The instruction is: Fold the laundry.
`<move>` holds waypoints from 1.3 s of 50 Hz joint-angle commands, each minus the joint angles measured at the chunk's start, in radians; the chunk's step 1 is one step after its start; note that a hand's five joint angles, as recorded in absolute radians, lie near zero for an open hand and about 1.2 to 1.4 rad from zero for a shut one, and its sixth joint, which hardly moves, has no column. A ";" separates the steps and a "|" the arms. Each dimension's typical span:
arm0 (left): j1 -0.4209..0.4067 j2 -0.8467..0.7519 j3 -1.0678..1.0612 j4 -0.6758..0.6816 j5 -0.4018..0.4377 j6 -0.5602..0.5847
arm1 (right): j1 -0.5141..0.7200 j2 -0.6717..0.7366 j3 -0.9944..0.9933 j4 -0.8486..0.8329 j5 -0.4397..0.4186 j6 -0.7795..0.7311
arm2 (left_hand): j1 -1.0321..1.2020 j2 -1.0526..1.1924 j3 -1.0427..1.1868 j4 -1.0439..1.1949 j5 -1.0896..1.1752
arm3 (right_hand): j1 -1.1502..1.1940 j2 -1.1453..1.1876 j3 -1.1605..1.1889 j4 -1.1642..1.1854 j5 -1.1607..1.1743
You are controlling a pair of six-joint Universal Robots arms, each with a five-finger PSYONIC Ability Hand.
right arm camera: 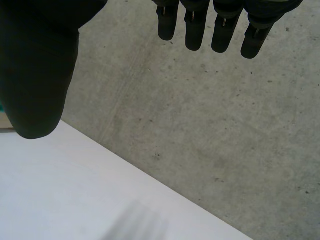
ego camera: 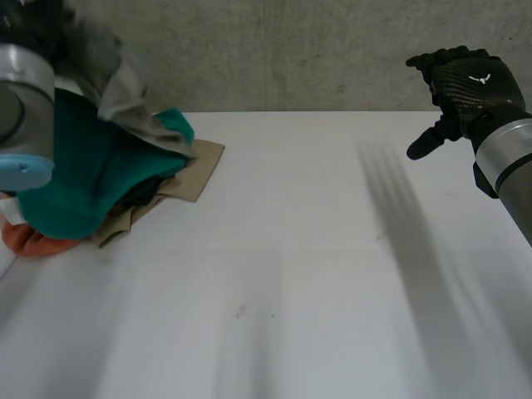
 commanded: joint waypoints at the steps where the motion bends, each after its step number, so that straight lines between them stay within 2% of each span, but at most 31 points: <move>1: -0.187 0.166 -0.074 -0.011 0.015 -0.120 | -0.007 -0.010 -0.005 0.001 -0.001 0.001 | 0.371 0.208 0.210 0.201 0.303 | -0.048 -0.036 -0.031 -0.029 -0.042; 2: -0.246 0.162 -0.086 -0.023 0.016 -0.147 | -0.008 -0.011 -0.006 0.001 -0.001 0.001 | 0.371 0.208 0.210 0.201 0.303 | -0.048 -0.036 -0.031 -0.029 -0.042; 7: -0.420 0.130 -0.141 -0.043 0.021 -0.258 | -0.013 -0.020 -0.006 0.001 -0.001 0.001 | 0.371 0.208 0.210 0.201 0.303 | -0.048 -0.036 -0.031 -0.029 -0.042; 11: -0.457 0.032 -0.167 -0.035 0.024 -0.322 | -0.013 -0.024 -0.006 0.001 -0.001 0.001 | 0.371 0.208 0.210 0.201 0.303 | -0.048 -0.036 -0.031 -0.029 -0.042; 17: -0.486 -0.185 -0.121 -0.090 0.015 -0.322 | -0.011 -0.019 -0.006 0.004 -0.001 -0.001 | 0.322 0.159 0.161 0.152 0.254 | -0.048 -0.036 -0.031 -0.029 -0.042; 18: -0.512 -0.223 -0.109 -0.132 0.016 -0.315 | -0.011 -0.016 -0.006 0.006 -0.002 -0.001 | -0.155 -0.318 -0.316 -0.325 -0.223 | -0.048 -0.036 -0.031 -0.029 -0.042; 20: -0.530 -0.245 -0.104 -0.172 0.017 -0.302 | -0.010 -0.008 -0.011 0.016 -0.004 -0.002 | -0.599 -0.762 -0.759 -0.768 -0.666 | -0.048 -0.036 -0.031 -0.029 -0.042; 21: -0.537 -0.251 -0.095 -0.213 0.012 -0.278 | -0.008 -0.001 -0.017 0.036 -0.007 -0.008 | -0.717 -0.880 -0.878 -0.887 -0.784 | -0.048 -0.036 -0.031 -0.029 -0.042; 26: -0.540 -0.201 -0.098 -0.264 -0.013 -0.227 | -0.008 0.091 -0.069 0.145 -0.042 -0.105 | -0.765 -0.928 -0.926 -0.935 -0.832 | -0.048 -0.036 -0.031 -0.029 -0.042; 31: -0.535 -0.069 -0.187 -0.273 -0.080 -0.213 | -0.004 0.147 -0.134 0.318 -0.099 -0.295 | -0.794 -0.957 -0.955 -0.964 -0.862 | -0.048 -0.036 -0.031 -0.029 -0.042; 38: -0.538 -0.002 -0.328 -0.269 -0.080 -0.216 | -0.011 0.185 -0.134 0.496 -0.142 -0.589 | -0.786 -0.949 -0.946 -0.955 -0.853 | -0.048 -0.036 -0.031 -0.029 -0.042; 41: -0.541 -0.025 -0.362 -0.264 -0.080 -0.216 | -0.015 0.200 -0.134 0.500 -0.145 -0.640 | -0.768 -0.931 -0.929 -0.938 -0.835 | -0.048 -0.036 -0.031 -0.029 -0.042; 48: -0.552 -0.194 -0.319 -0.256 -0.083 -0.213 | -0.005 0.299 -0.117 0.437 -0.176 -0.584 | -0.771 -0.934 -0.932 -0.941 -0.838 | 0.009 0.021 0.027 0.028 0.016; 56: -0.541 -0.334 -0.169 -0.247 -0.076 -0.213 | -0.001 0.374 -0.058 0.245 -0.171 -0.407 | -0.850 -1.013 -1.011 -1.020 -0.918 | 0.015 0.027 0.032 0.034 0.021; 59: -0.541 -0.389 -0.134 -0.247 -0.037 -0.184 | -0.001 0.401 -0.037 0.172 -0.162 -0.377 | -0.786 -0.949 -0.947 -0.956 -0.853 | 0.182 0.193 0.199 0.200 0.188; 60: -0.541 -0.398 -0.127 -0.247 -0.027 -0.169 | -0.001 0.417 -0.034 0.143 -0.159 -0.366 | -0.678 -0.841 -0.839 -0.848 -0.745 | 0.552 0.563 0.569 0.570 0.558; 61: -0.544 -0.410 -0.124 -0.243 -0.014 -0.132 | -0.001 0.418 -0.032 0.132 -0.157 -0.364 | -0.296 -0.459 -0.457 -0.466 -0.364 | 0.735 0.747 0.753 0.754 0.742; 63: -0.547 -0.407 -0.126 -0.236 -0.017 -0.103 | -0.001 0.417 -0.029 0.119 -0.157 -0.361 | 0.169 0.006 0.008 -0.001 0.102 | 1.076 1.088 1.094 1.095 1.083; 64: -0.549 -0.400 -0.126 -0.229 -0.023 -0.095 | -0.001 0.414 -0.029 0.119 -0.153 -0.367 | 0.369 0.206 0.208 0.199 0.301 | 1.173 1.185 1.190 1.191 1.179; 65: -0.549 -0.366 -0.133 -0.209 -0.048 -0.088 | -0.001 0.412 -0.032 0.119 -0.148 -0.375 | 0.371 0.208 0.210 0.201 0.303 | 1.174 1.186 1.191 1.192 1.180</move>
